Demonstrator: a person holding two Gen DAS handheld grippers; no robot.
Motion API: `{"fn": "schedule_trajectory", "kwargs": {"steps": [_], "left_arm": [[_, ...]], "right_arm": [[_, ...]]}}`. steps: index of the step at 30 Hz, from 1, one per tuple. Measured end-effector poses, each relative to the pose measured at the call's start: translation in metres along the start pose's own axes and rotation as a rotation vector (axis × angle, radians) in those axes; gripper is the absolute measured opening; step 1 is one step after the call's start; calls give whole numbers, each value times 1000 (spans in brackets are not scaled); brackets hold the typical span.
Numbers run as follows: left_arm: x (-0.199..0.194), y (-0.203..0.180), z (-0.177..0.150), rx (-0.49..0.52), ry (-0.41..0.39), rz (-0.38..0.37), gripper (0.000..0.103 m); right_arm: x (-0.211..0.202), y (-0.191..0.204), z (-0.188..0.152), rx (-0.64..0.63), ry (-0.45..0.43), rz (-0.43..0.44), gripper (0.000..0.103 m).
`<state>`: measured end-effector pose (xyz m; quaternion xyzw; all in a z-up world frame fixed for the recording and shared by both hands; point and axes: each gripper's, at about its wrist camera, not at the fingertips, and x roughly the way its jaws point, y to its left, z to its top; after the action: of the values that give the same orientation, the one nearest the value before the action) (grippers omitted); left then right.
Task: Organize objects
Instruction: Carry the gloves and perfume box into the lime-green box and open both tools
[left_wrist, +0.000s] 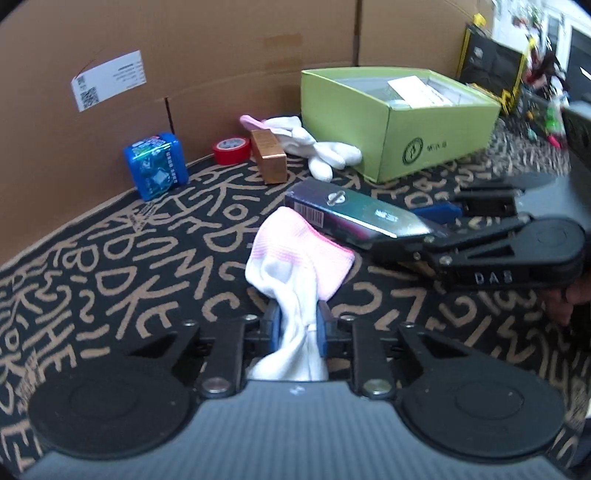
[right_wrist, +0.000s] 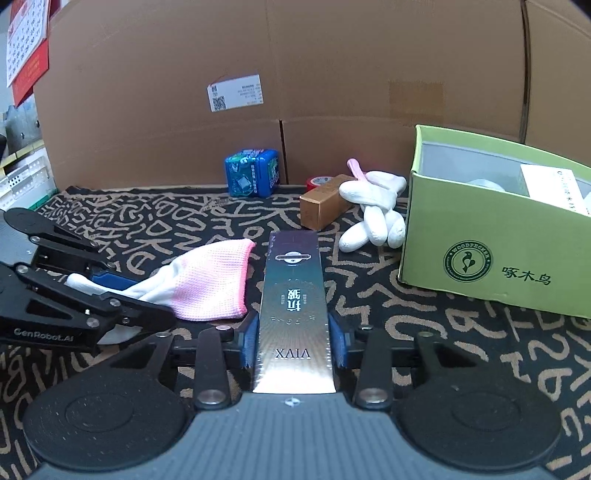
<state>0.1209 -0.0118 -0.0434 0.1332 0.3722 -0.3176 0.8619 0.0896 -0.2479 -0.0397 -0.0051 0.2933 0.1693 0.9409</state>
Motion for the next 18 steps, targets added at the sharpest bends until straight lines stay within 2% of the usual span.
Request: {"fn": "schedule_trajectory", "kwargs": {"steps": [9,18], "left_arm": [[-26,-17,35,-90,-117,-31,18],[-23,-50,98,-139,-235,-100,18]], "right_arm": [[-46,-13,8,12,-151,-18,43],[-85,-59,24,73,-296,-143,43]]}}
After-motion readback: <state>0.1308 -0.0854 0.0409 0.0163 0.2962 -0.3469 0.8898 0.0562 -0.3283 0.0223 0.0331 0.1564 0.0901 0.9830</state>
